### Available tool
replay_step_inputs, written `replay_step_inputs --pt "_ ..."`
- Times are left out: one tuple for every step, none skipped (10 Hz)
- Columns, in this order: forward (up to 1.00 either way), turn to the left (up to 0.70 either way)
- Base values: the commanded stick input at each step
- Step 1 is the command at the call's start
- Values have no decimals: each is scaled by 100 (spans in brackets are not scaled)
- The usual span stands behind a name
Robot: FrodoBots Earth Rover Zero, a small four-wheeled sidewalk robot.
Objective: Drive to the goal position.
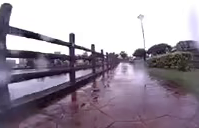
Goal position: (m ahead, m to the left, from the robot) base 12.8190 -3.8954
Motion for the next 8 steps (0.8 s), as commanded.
replay_step_inputs --pt "100 0" --pt "100 0" --pt "100 -8" --pt "100 -31" --pt "100 -40" --pt "100 -40" --pt "100 -40" --pt "100 -36"
